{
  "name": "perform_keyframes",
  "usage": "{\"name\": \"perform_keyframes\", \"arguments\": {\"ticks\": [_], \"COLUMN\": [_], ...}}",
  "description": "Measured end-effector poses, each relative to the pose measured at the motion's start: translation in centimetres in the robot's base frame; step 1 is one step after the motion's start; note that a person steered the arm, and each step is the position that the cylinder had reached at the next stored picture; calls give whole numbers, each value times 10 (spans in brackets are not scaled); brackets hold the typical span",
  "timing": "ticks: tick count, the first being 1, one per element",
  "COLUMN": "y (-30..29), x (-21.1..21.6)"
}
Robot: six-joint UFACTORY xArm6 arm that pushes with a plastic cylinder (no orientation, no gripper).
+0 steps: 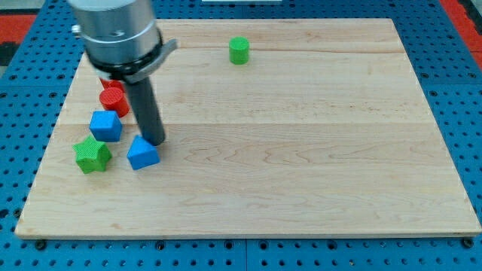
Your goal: Place the blue triangle below the green star
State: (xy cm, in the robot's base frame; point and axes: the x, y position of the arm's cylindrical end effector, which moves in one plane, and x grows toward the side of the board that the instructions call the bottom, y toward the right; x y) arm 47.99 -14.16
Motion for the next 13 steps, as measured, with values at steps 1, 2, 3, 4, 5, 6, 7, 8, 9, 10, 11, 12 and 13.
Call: {"name": "perform_keyframes", "arguments": {"ticks": [1,2,3,4,5,6,7,8,9,10,11,12,13], "y": [-20,-2,32,37,29,-22,-37,36,-9,-22,-43,-35,91], "x": [19,30,46,71,101,104,125,106,104,97,97,105,67]}}
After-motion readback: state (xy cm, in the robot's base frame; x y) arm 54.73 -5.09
